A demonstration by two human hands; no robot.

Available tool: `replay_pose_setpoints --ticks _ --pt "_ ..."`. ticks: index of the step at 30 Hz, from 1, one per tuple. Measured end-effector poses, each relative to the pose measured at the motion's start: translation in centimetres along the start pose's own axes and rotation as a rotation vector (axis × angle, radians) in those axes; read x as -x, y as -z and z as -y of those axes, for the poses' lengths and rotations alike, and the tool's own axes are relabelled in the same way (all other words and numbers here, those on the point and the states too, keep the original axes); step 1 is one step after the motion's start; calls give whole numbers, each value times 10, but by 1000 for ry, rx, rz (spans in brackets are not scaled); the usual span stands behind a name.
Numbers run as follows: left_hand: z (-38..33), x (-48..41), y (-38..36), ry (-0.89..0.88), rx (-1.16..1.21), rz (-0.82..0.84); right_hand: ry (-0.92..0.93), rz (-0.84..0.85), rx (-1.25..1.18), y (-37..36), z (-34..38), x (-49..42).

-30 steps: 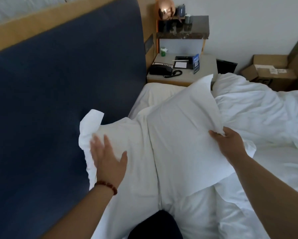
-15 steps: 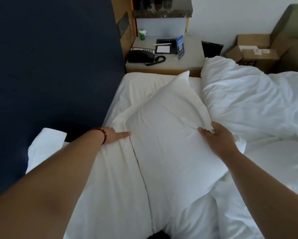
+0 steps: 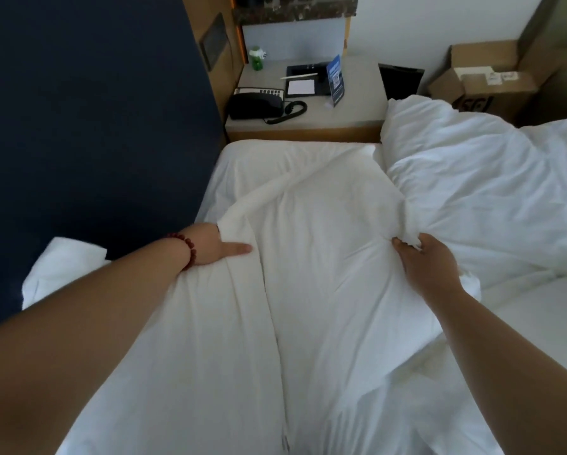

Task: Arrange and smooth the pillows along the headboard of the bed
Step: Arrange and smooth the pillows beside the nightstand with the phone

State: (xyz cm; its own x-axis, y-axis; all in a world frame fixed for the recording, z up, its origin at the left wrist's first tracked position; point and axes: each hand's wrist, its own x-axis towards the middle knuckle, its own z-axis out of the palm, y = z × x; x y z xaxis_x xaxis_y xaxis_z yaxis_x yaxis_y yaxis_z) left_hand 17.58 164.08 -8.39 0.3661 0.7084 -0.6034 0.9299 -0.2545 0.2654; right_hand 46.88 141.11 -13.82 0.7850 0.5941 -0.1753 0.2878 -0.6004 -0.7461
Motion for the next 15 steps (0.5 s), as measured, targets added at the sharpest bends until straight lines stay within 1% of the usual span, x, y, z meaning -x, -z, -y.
replay_pose_setpoints --ticks 3,6,9,11,13,15 --pt "-40 -31 57 -71 -168 -100 -51 -65 -47 6 17 -30" --pt "-86 -71 111 -144 -358 -244 -102 -111 -80 7 32 -67" --pt "-127 -112 143 -207 -533 -377 -180 -174 -73 -2 28 -103" --pt "-143 -135 144 -189 -571 -350 -241 -214 -22 -12 14 -122" --pt "-142 -152 127 -154 -679 -303 -287 -212 50 -25 0 -132" --pt "-128 -154 97 -185 -791 -365 -305 -222 133 -37 -7 -136"
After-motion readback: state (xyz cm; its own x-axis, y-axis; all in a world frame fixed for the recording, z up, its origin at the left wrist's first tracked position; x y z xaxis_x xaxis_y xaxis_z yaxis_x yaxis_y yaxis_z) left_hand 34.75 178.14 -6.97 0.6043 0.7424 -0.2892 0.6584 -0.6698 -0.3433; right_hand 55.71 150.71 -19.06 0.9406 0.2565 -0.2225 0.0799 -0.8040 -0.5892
